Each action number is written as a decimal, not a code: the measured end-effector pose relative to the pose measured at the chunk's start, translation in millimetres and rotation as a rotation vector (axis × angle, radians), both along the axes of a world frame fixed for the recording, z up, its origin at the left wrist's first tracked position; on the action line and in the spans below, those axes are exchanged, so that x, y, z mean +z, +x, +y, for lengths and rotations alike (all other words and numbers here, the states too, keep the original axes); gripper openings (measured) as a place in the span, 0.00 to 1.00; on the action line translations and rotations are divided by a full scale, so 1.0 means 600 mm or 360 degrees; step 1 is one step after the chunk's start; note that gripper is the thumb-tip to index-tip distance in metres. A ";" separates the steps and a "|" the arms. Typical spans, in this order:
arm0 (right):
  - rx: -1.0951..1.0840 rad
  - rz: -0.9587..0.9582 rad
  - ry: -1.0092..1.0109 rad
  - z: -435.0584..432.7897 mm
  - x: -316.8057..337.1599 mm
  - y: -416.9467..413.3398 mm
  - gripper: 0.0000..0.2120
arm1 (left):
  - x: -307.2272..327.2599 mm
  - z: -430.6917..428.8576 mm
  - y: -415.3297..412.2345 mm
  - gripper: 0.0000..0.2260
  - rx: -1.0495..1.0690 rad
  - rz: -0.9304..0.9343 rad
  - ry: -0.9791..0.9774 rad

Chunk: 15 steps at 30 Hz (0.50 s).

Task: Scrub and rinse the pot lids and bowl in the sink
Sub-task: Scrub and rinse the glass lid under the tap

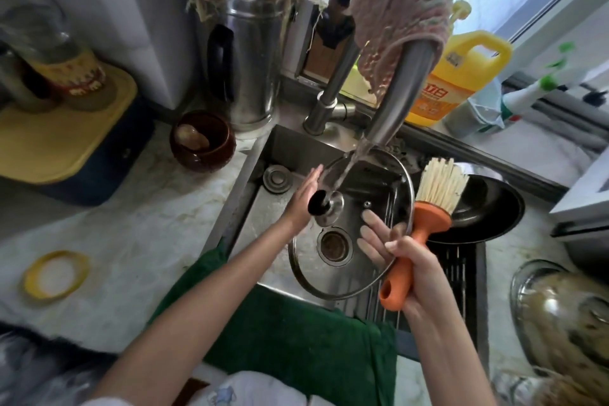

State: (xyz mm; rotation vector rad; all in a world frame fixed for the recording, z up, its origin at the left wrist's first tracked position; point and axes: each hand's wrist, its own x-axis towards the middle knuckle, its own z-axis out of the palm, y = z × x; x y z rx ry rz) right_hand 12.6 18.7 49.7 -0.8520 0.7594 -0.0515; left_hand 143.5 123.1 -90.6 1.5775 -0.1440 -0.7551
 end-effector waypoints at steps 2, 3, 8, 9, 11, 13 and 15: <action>0.0074 0.0038 -0.0003 0.002 -0.002 0.005 0.13 | 0.017 -0.013 0.024 0.19 -0.0063 0.0190 -0.0097; 0.0106 0.0061 -0.0009 0.003 -0.003 0.008 0.13 | 0.019 -0.015 0.032 0.20 -0.0139 0.0211 -0.0132; 0.0170 0.0094 -0.0007 0.009 -0.014 0.021 0.15 | 0.016 0.016 0.054 0.21 -0.0525 -0.0008 -0.0038; 0.0199 0.0098 0.0002 0.014 -0.018 0.024 0.15 | 0.012 0.025 0.057 0.21 -0.0551 0.0024 -0.0035; 0.0226 0.0097 0.0020 0.023 -0.027 0.030 0.14 | 0.016 0.026 0.060 0.22 -0.0561 -0.0041 0.0051; 0.0245 0.0119 0.0011 0.030 -0.036 0.037 0.14 | 0.037 0.023 0.047 0.23 -0.0582 -0.0269 0.0161; 0.0237 0.0132 0.0015 0.036 -0.041 0.044 0.13 | 0.057 0.021 0.023 0.23 -0.0687 -0.0647 0.0378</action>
